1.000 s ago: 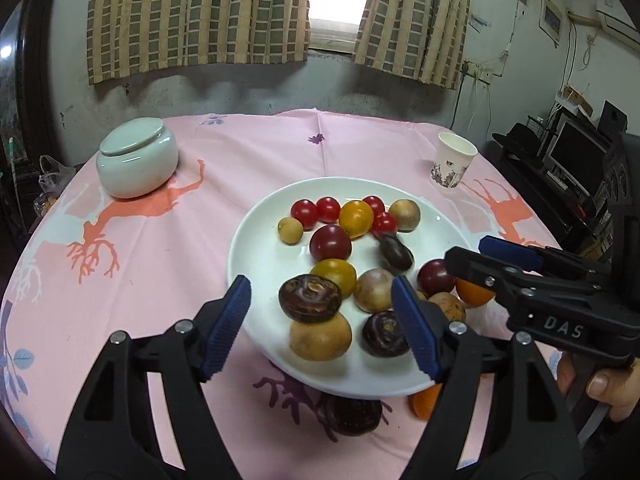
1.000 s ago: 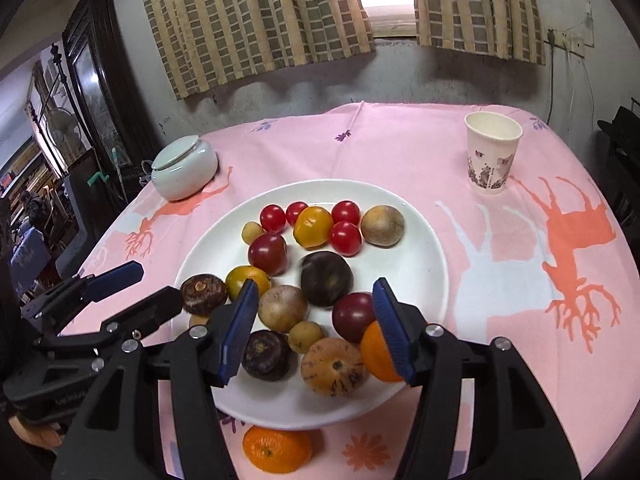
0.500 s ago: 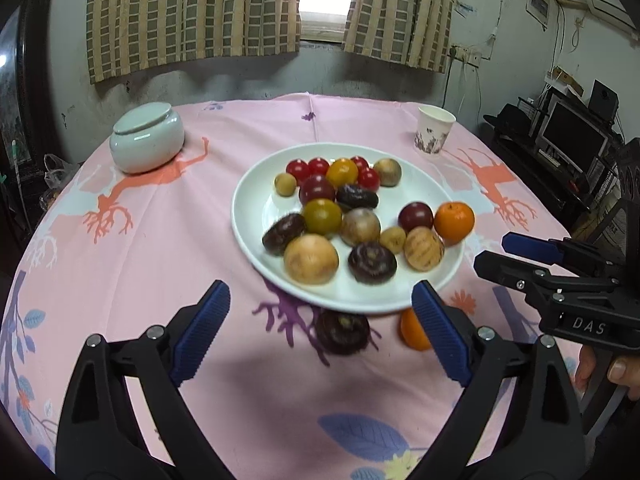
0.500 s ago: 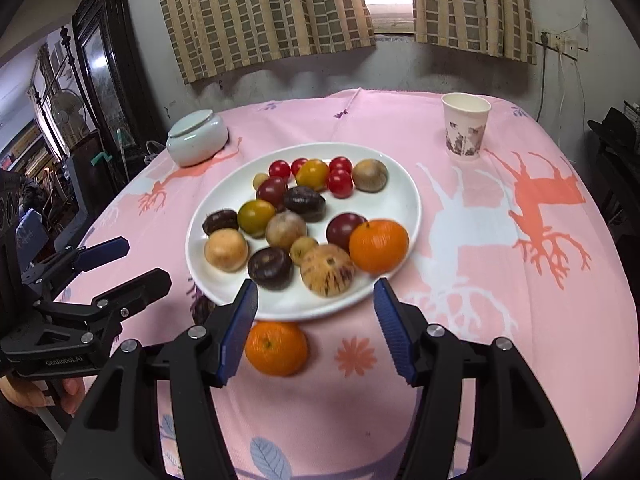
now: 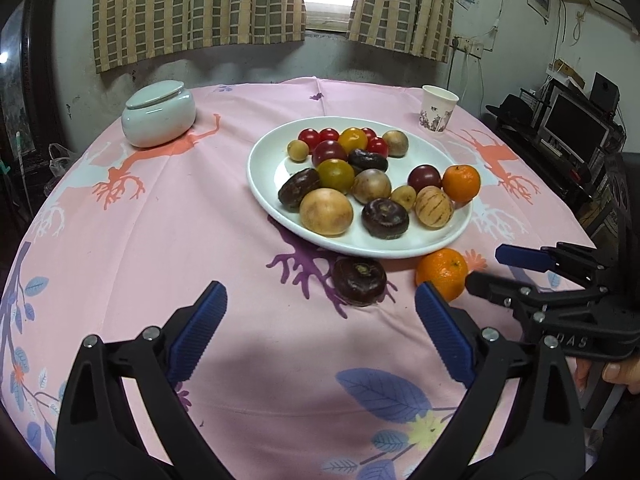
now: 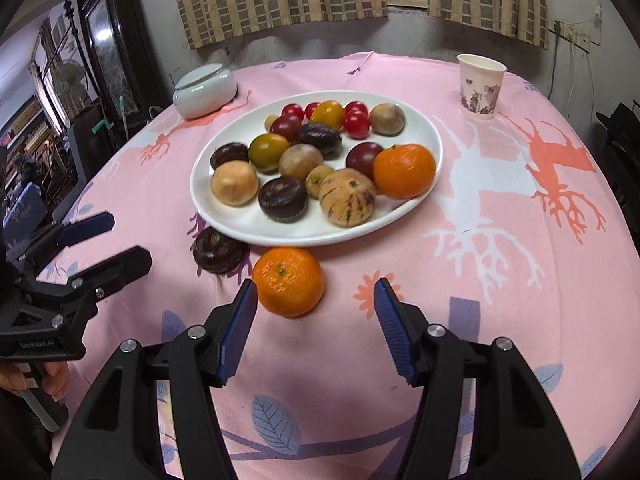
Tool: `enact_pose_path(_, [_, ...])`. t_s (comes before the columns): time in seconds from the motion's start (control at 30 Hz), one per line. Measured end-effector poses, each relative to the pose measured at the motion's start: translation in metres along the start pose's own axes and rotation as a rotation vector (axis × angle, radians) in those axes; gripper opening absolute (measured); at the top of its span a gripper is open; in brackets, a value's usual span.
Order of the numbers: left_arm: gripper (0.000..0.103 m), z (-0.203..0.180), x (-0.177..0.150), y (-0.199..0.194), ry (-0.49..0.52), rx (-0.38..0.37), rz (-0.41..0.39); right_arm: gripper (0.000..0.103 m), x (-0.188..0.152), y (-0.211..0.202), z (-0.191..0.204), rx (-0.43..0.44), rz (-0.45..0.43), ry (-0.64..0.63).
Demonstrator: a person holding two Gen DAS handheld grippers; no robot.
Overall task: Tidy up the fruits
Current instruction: 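Grasp the orange tangerine with the right tool while the left tool grasps the last dark brown fruit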
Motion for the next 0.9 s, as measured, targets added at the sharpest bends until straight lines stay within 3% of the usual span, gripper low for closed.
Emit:
enact_pose_path(0.33, [0.098,0.006,-0.008,0.012,0.020,0.022,0.019,0.061,0.002,0.043,0.015,-0.097,0.050,-0.078])
enact_pose_path(0.37, [0.098,0.006,-0.009,0.014,0.022,0.022,0.023,0.058,0.003,0.045,0.015,-0.111,0.044,-0.080])
enact_pose_path(0.4, [0.098,0.006,-0.009,0.015,0.021,0.019,0.028,0.046,0.002,0.048,0.017,-0.086,0.049,-0.086])
enact_pose_path(0.43, [0.098,0.004,-0.011,0.017,0.023,0.010,0.036,0.046,0.002,0.048,0.019,-0.102,0.047,-0.094])
enact_pose_path(0.7, [0.098,-0.010,-0.018,0.024,0.076,0.018,0.033,0.046,-0.009,0.021,0.005,-0.079,0.029,-0.058])
enact_pose_path(0.9, [0.098,-0.017,-0.014,0.035,0.040,-0.007,0.079,0.046,-0.020,0.000,-0.016,-0.049,-0.002,0.005])
Point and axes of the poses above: each gripper's, at about its wrist camera, not at the fingertips, and y roughly the way its jaws point, z to its left, x to its top, the point moved 4 cm from there along y, roughly the way its jaws point, and after that the axes turned 6 degrees about x, right-handed, at the moved point
